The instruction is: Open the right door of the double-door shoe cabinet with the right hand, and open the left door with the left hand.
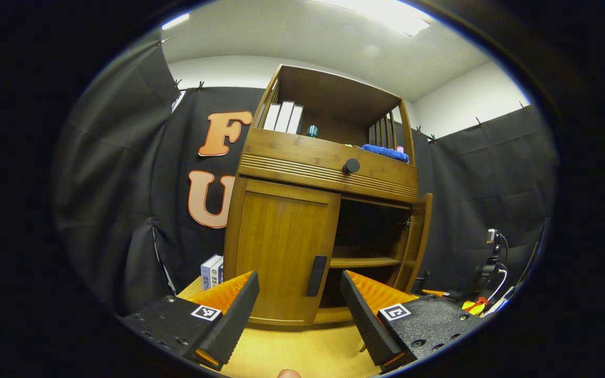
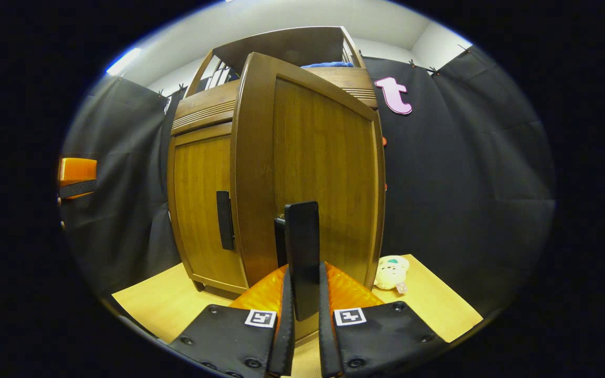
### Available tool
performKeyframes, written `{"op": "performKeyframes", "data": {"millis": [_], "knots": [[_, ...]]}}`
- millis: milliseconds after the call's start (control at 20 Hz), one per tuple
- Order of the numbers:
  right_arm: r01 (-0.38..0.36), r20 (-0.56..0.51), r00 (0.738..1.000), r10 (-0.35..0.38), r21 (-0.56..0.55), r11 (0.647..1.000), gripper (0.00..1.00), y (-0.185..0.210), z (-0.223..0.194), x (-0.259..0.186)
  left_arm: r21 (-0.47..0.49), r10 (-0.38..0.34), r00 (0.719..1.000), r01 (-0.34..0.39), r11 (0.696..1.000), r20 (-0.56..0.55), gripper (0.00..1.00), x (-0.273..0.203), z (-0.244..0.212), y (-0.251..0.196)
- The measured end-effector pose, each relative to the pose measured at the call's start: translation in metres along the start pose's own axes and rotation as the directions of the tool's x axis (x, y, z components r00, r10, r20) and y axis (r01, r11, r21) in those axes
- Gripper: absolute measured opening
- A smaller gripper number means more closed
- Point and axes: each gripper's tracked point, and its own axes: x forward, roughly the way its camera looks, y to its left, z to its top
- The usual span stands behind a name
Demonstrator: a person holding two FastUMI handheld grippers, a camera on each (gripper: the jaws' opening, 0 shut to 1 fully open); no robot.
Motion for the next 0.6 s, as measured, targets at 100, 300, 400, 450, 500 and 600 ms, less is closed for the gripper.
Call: {"op": "performKeyframes", "data": {"millis": [100,300,400,450,500,600], "knots": [[0.015,0.004,1.0,-0.015,-0.005,1.0,0.22,-0.009,-0.001,-0.007,0.004,-0.007,1.0,0.007,1.0,0.007,0.92,-0.002,0.003,-0.008],[0.054,0.017,0.998,-0.053,-0.039,0.998,0.31,-0.033,-0.001,-0.024,0.007,-0.03,1.0,0.03,1.0,0.006,0.92,-0.005,0.005,-0.025],[0.088,0.02,0.996,-0.087,-0.025,0.996,0.18,-0.047,-0.001,-0.031,0.007,-0.038,0.999,0.038,0.999,0.01,0.92,-0.007,0.007,-0.032],[0.094,0.024,0.995,-0.093,-0.027,0.995,0.12,-0.052,-0.006,-0.04,0.007,-0.041,0.999,0.041,0.999,0.012,0.94,-0.009,0.007,-0.035],[0.108,0.026,0.994,-0.107,-0.025,0.994,0.17,-0.06,-0.006,-0.041,0.007,-0.044,0.999,0.044,0.999,0.014,0.92,-0.009,0.008,-0.038],[0.147,0.034,0.989,-0.146,-0.012,0.989,0.03,-0.079,-0.002,-0.042,0.008,-0.044,0.999,0.044,0.999,0.017,0.94,-0.011,0.009,-0.043]]}}
